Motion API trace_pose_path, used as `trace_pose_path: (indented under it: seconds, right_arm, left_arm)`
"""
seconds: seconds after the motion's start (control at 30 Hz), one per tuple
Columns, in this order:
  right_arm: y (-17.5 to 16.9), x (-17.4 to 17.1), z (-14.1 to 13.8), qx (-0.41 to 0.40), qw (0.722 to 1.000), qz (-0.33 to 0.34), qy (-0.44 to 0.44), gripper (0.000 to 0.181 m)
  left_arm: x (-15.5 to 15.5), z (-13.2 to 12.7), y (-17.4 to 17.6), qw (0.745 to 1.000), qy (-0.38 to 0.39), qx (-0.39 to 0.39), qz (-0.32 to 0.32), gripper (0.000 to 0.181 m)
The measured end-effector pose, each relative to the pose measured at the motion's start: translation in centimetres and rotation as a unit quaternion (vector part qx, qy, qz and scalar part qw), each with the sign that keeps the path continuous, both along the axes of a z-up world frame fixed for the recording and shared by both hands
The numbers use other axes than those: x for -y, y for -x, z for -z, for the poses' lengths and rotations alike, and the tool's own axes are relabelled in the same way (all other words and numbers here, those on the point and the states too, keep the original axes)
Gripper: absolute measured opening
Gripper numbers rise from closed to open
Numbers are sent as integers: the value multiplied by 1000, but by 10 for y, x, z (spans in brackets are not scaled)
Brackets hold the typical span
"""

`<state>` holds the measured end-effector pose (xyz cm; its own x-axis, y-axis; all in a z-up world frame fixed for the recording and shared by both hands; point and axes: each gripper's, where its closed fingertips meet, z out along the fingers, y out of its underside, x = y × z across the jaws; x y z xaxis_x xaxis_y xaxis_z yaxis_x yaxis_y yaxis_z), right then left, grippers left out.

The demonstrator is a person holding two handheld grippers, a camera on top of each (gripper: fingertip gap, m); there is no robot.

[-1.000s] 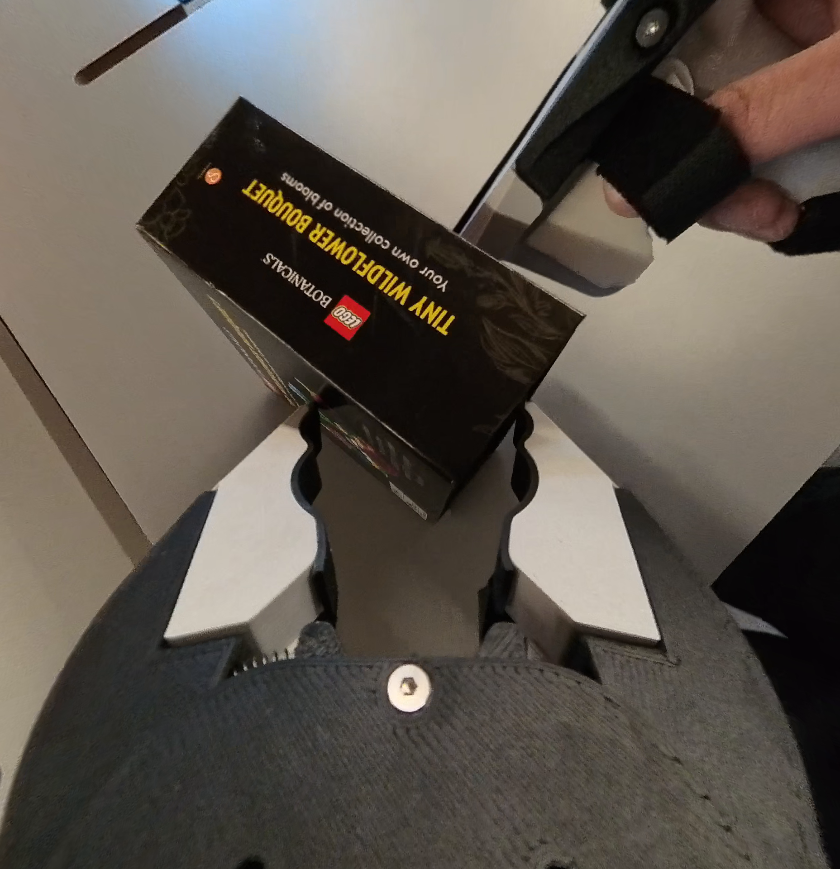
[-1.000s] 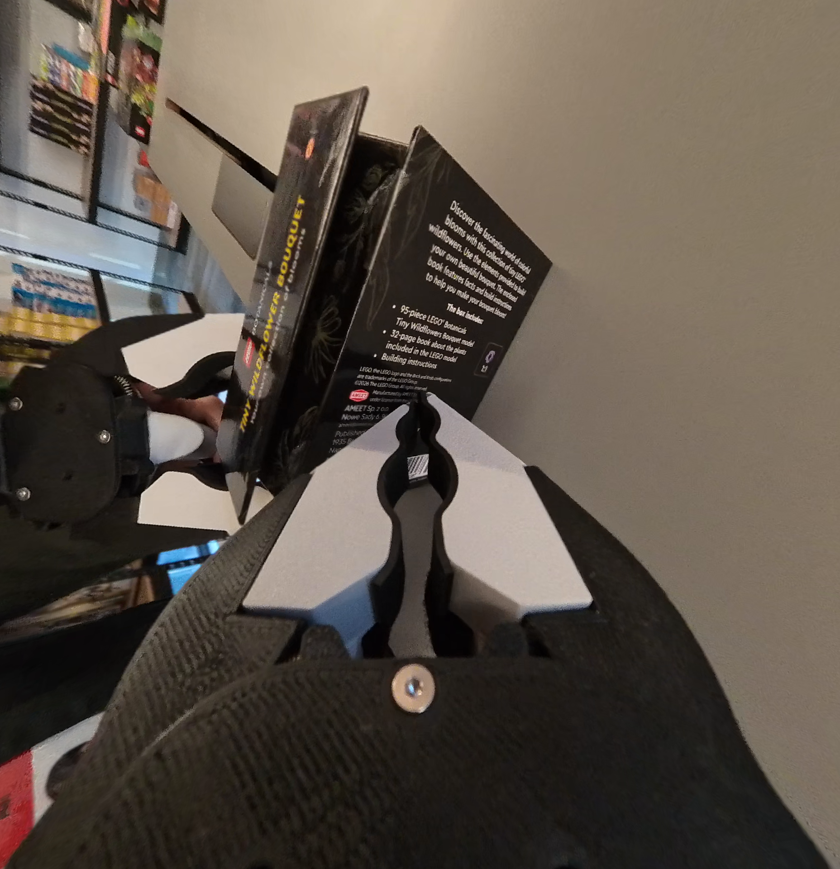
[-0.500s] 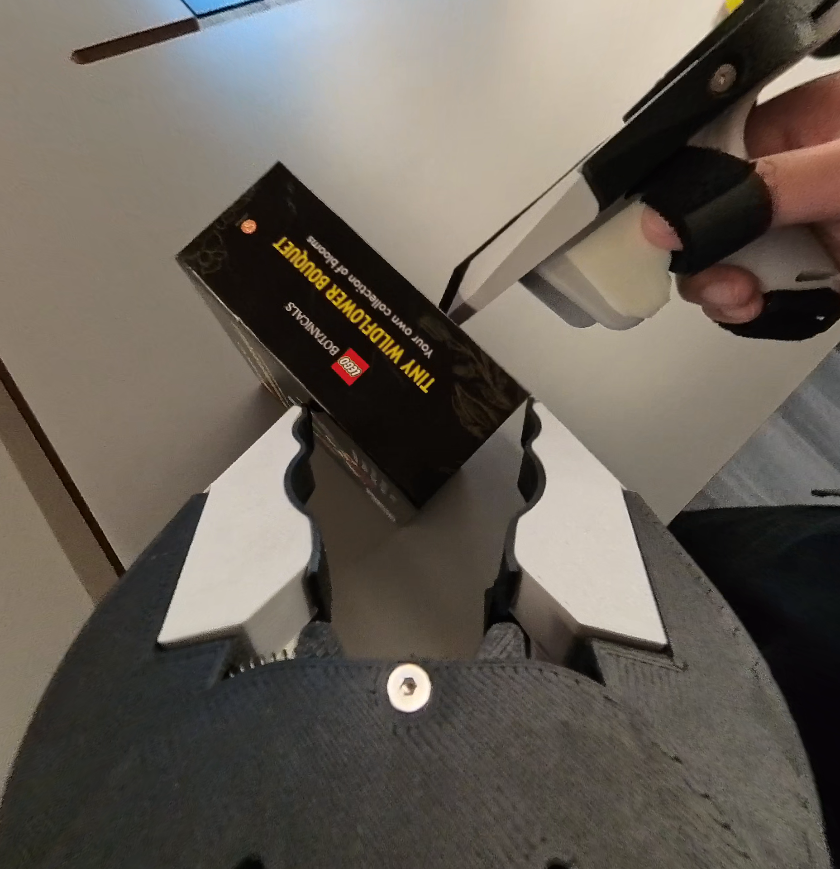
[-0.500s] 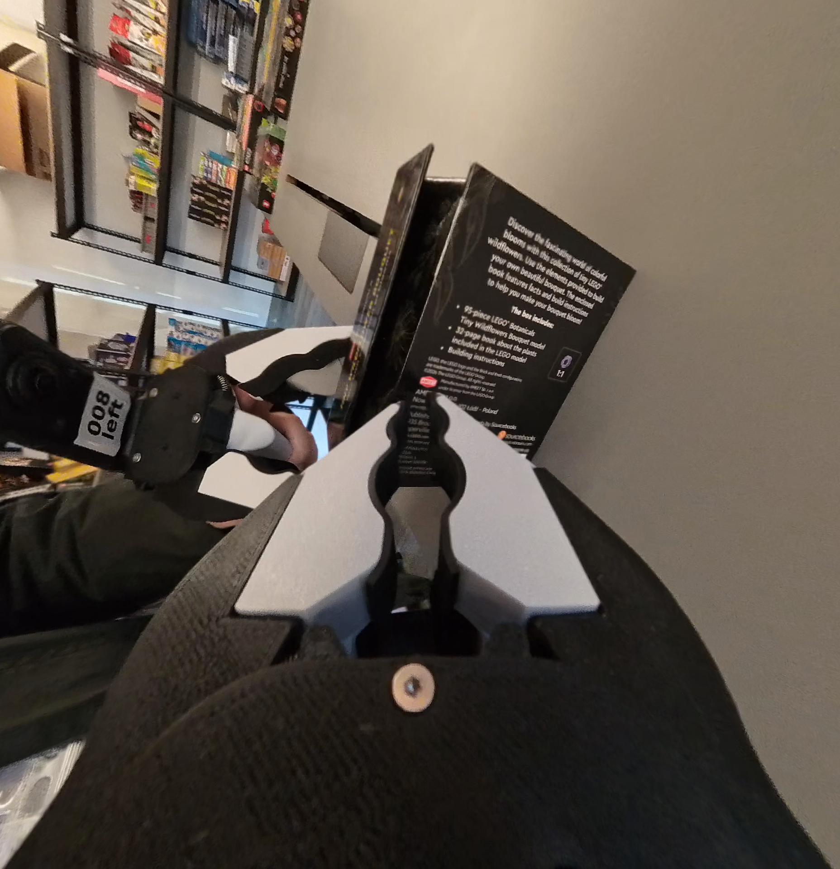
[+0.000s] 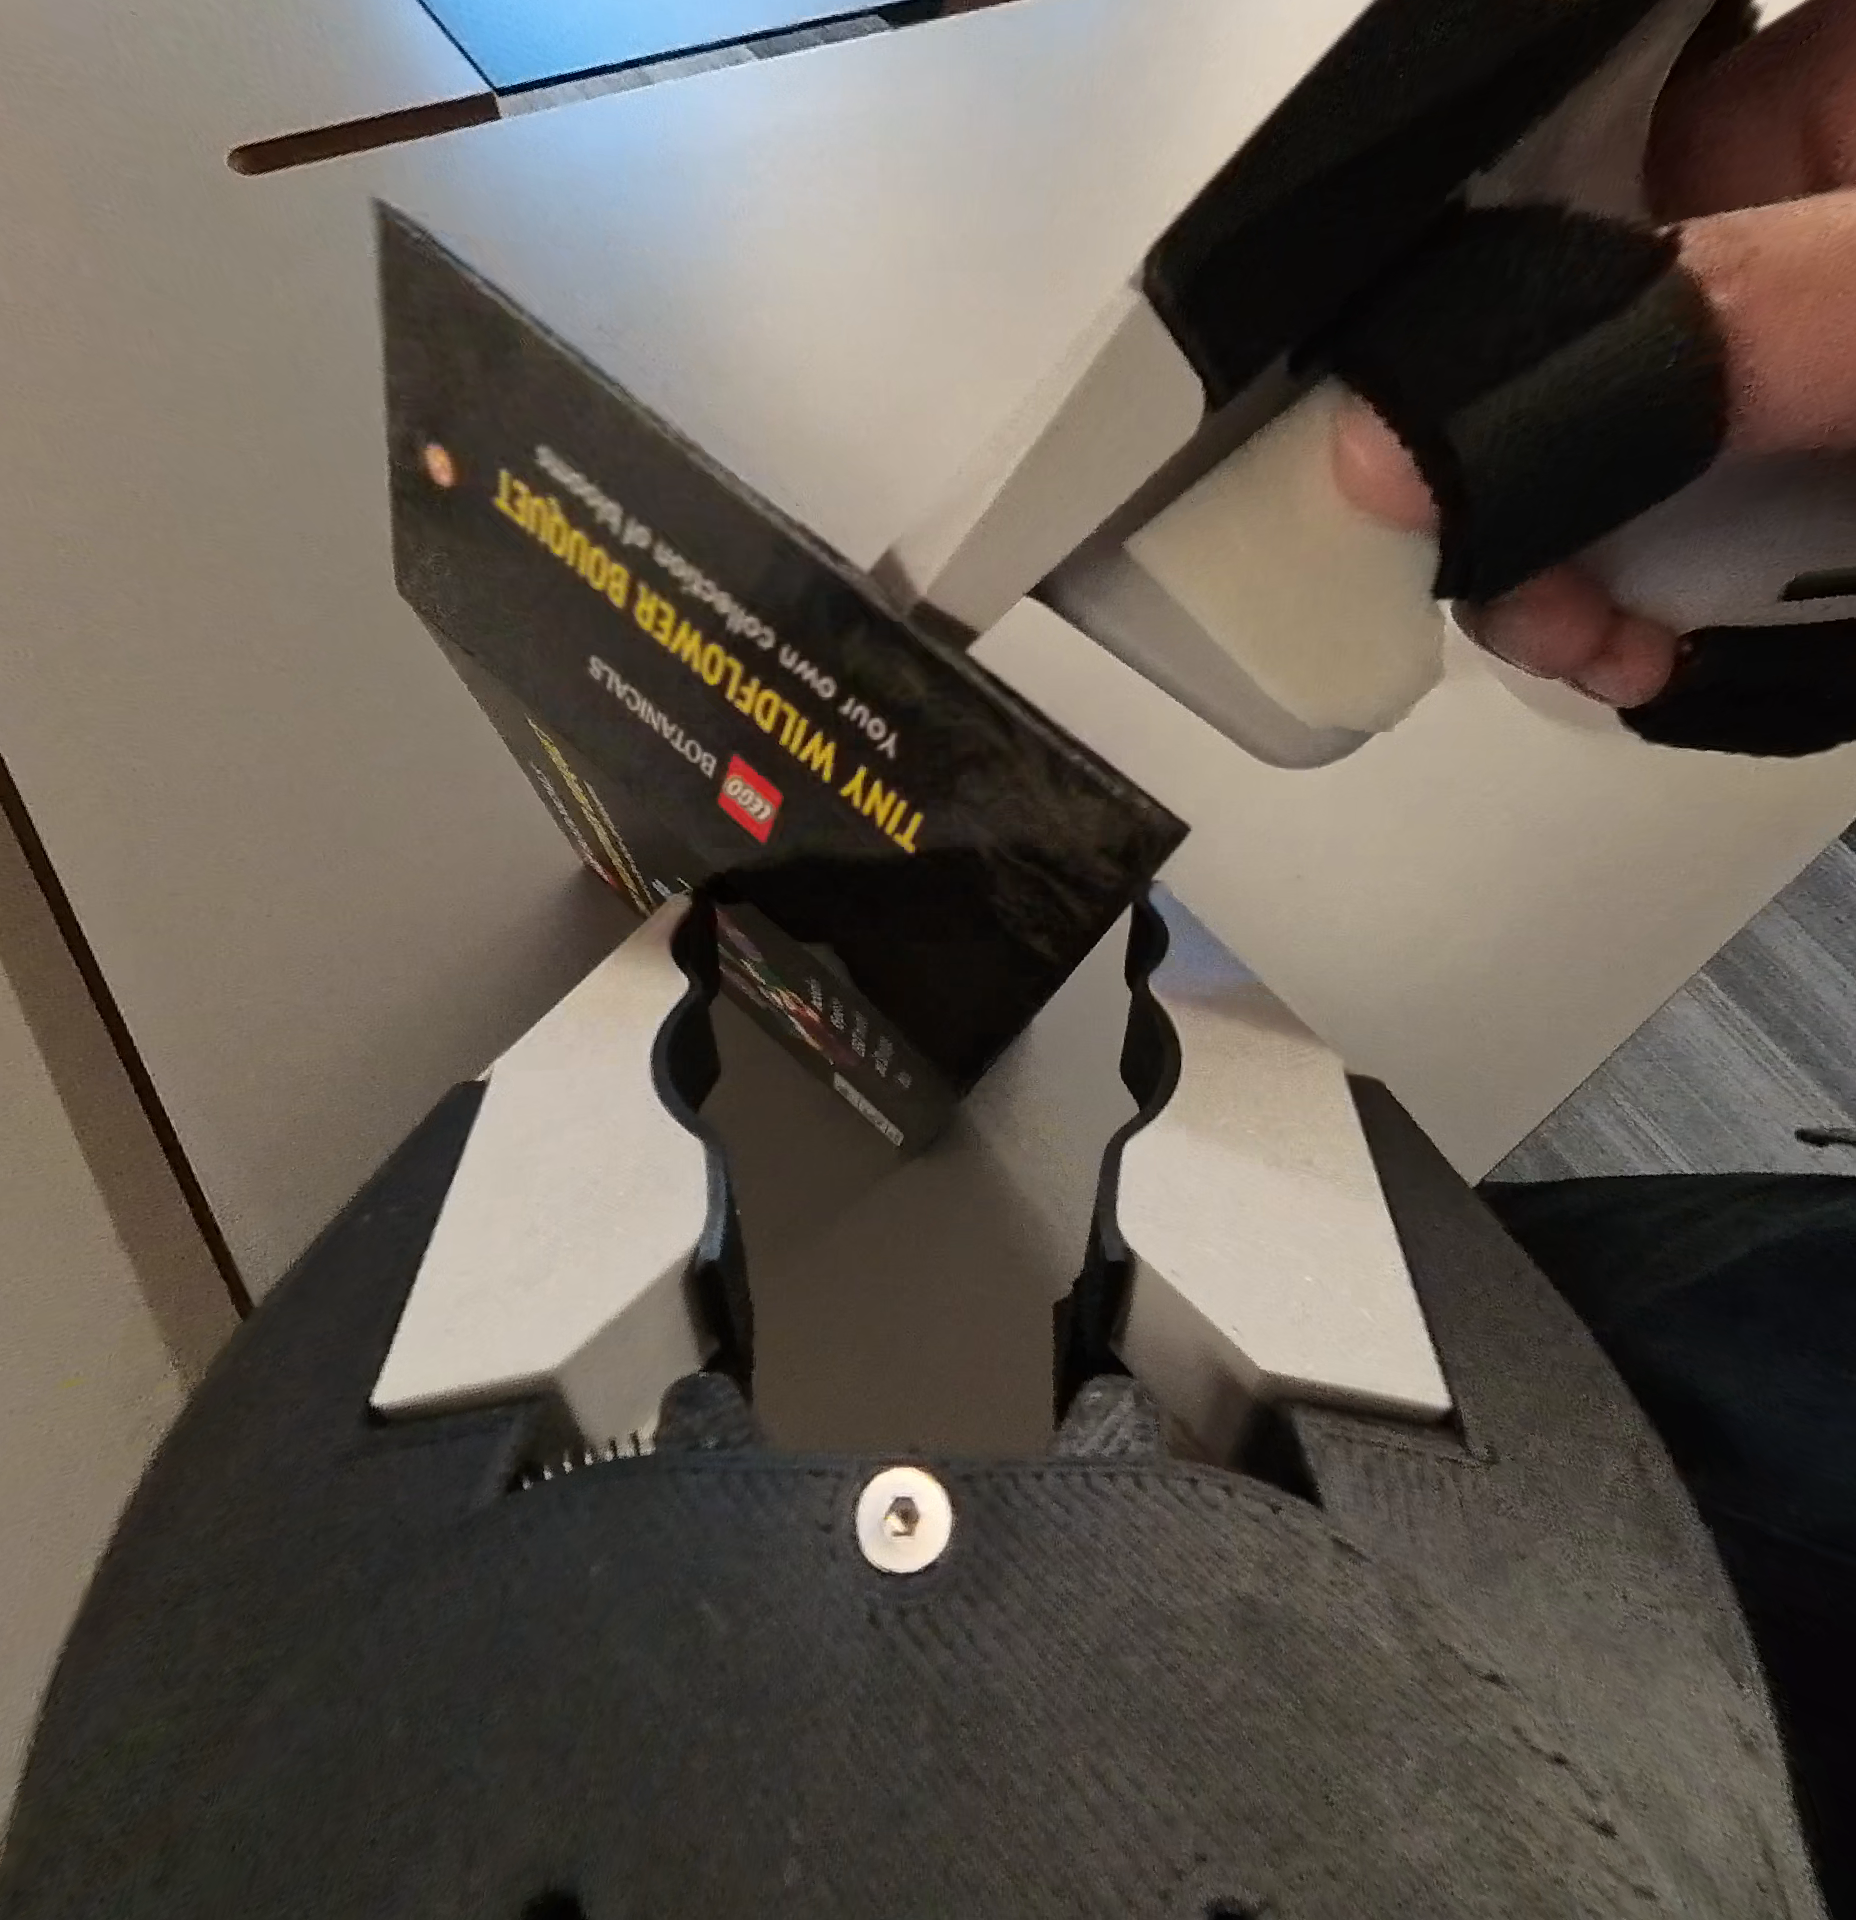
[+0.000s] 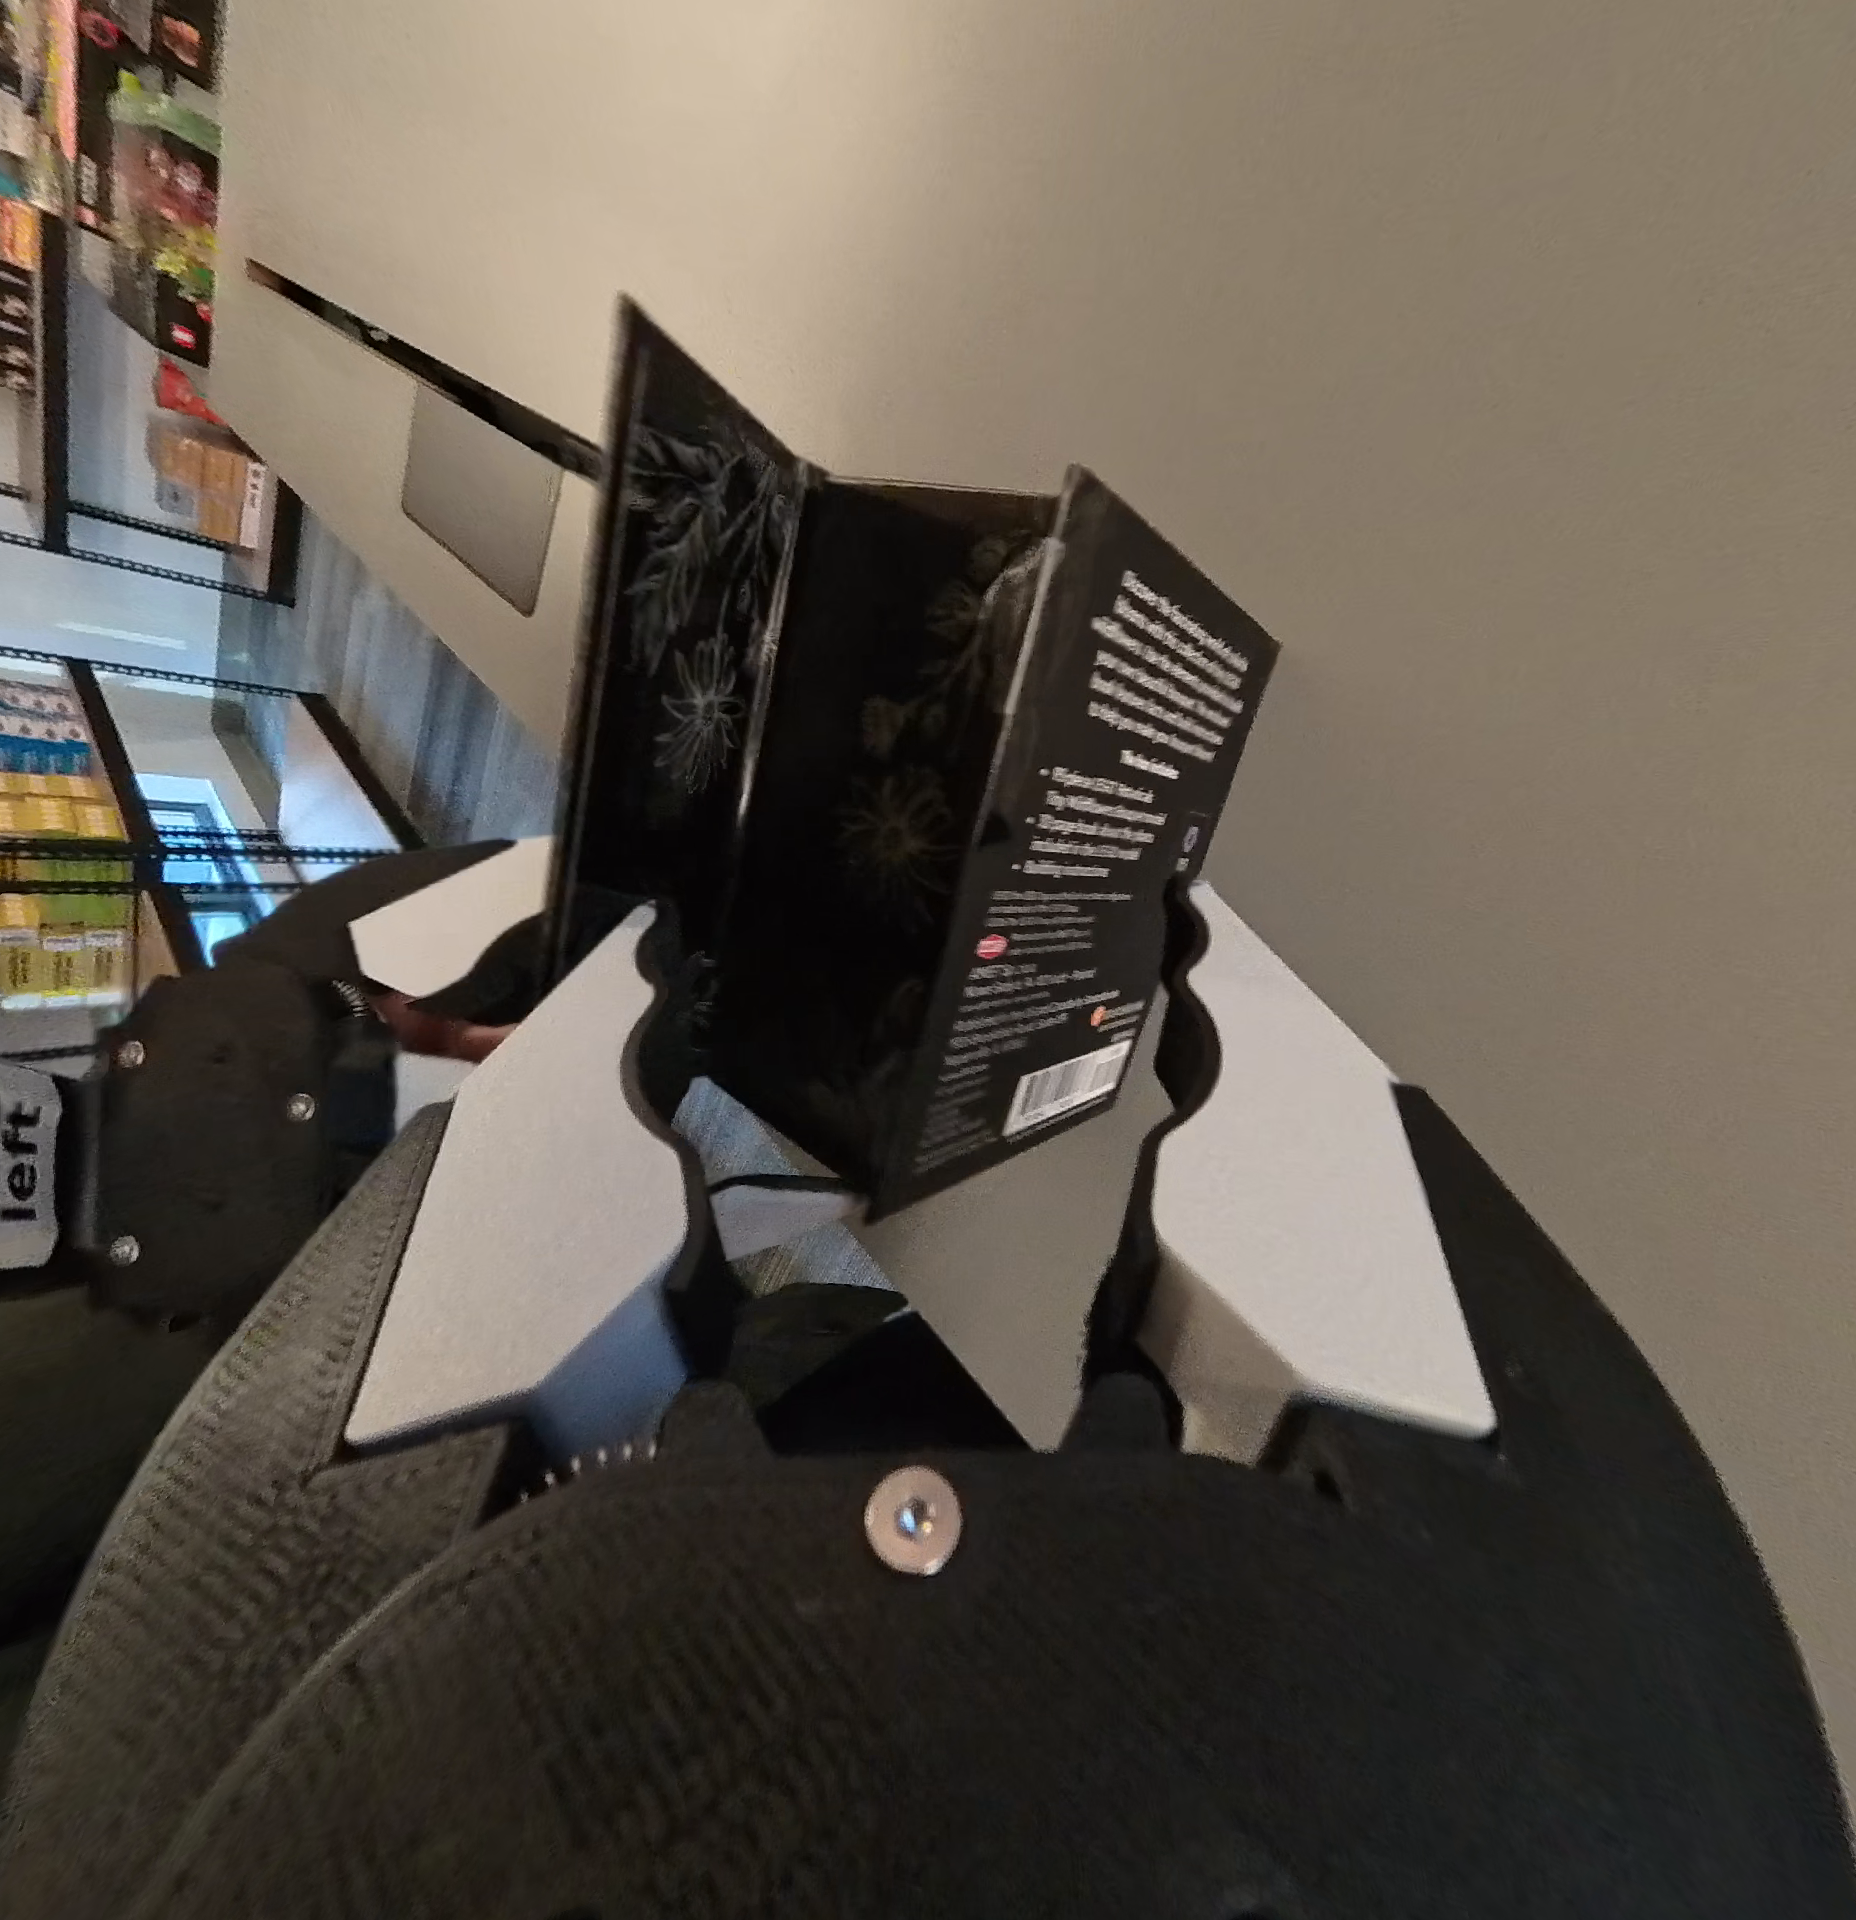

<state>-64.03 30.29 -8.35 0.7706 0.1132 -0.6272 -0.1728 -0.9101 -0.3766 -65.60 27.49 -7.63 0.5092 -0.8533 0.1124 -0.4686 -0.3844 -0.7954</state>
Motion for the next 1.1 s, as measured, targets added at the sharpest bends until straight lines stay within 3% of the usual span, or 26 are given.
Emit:
trace_pose_path:
  seconds: [0.07, 0.2, 0.37, 0.57, 0.77, 0.9, 1.0, 1.1]
  right_arm:
    - [5, 1, -1, 12, 1000, -3, 8, 103]
    - [11, 5, 5, 24, 999, -16, 23, 103]
    - [16, 8, 11, 28, 999, -28, 35, 92]
    - [17, 9, 15, 23, 998, -29, 47, 83]
    - [12, 11, 13, -23, 998, -19, 58, 83]
    - [8, 16, 9, -68, 996, -15, 58, 83]
    - [2, 19, 8, -109, 992, -9, 57, 83]
    - [-4, 23, 6, -142, 989, -2, 51, 83]
  left_arm:
    - [0, -1, 0, 1000, 12, 6, -11, 78]
    - [-2, -5, 1, 997, 55, 33, -37, 78]
    - [-11, -14, 12, 986, 100, 94, -89, 42]
    - [-11, -15, 16, 983, 112, 99, -105, 33]
    - [-8, -23, 15, 971, 159, 142, -111, 25]
    - [-3, -31, 9, 943, 226, 215, -113, 23]
    - [-4, -36, 8, 923, 259, 257, -122, 9]
    - [-4, -36, 6, 924, 257, 254, -121, 1]
